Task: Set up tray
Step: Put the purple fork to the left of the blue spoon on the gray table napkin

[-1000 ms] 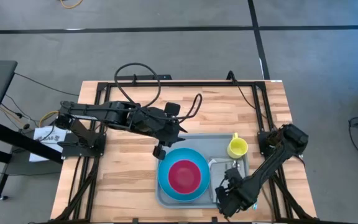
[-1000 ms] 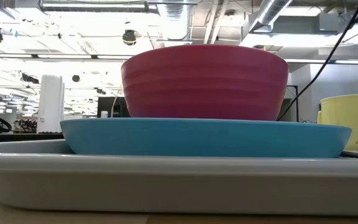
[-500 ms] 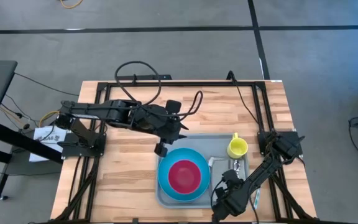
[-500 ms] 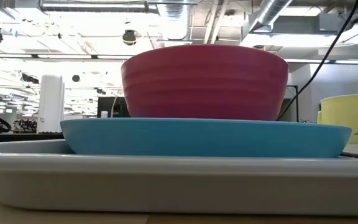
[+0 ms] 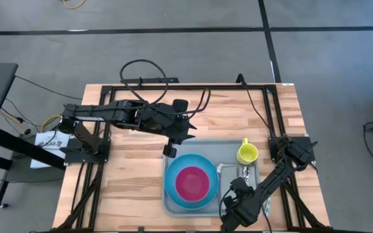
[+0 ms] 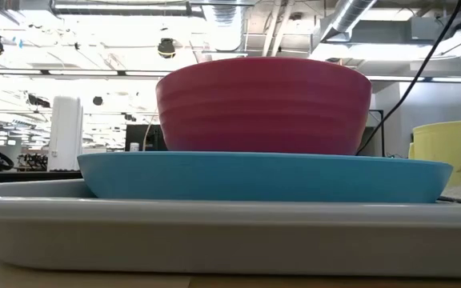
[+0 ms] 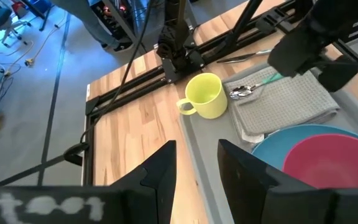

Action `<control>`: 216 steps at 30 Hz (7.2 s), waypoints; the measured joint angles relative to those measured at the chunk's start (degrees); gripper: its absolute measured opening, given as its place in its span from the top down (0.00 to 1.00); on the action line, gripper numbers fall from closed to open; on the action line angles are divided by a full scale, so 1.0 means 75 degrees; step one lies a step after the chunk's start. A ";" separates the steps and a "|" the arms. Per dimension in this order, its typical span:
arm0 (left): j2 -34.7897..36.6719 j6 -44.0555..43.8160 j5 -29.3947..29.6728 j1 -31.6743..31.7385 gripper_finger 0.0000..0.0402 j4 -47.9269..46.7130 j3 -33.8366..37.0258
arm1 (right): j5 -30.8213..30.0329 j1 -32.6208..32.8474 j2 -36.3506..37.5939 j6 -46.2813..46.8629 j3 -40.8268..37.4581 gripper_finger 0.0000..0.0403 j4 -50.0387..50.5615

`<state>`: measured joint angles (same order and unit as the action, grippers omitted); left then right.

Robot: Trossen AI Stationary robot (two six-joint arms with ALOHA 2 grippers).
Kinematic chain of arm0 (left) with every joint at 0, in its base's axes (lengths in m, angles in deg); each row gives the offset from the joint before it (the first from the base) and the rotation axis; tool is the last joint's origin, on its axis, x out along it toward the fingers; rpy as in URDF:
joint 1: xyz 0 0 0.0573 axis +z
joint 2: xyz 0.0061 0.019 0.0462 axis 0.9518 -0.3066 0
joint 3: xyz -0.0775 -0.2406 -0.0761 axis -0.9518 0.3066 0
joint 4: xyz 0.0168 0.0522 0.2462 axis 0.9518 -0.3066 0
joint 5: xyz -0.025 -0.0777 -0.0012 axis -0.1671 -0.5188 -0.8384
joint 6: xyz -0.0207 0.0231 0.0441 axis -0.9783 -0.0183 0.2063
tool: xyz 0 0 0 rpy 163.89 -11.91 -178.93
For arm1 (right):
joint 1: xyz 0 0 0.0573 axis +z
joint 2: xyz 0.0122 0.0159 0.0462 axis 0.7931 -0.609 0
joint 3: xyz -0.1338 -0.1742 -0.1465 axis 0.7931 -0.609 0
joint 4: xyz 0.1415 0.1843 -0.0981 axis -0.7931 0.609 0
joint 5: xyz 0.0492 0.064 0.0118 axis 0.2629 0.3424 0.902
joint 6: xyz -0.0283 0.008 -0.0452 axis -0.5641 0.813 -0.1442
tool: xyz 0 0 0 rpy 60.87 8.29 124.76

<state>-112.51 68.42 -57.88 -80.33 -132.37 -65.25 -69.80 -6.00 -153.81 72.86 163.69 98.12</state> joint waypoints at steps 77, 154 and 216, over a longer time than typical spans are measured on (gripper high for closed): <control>0.0003 -0.0525 -0.0072 0.0000 0.73 -0.0335 0.0000 | -0.0079 0.0196 -0.0926 -0.3232 0.1151 0.66 0.0011; 0.0009 -0.0782 -0.0062 -0.0009 0.73 -0.0554 0.0000 | -0.3205 0.1549 0.2108 -0.0150 -0.3326 0.67 -0.3673; 0.0006 -0.0740 -0.0059 -0.0009 0.73 -0.0557 -0.0003 | -0.2330 0.0703 0.1602 -0.0788 -0.3485 0.99 -0.4526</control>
<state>-112.47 62.87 -58.33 -80.40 -136.54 -65.27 -87.28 -0.73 -141.79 66.95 137.56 64.18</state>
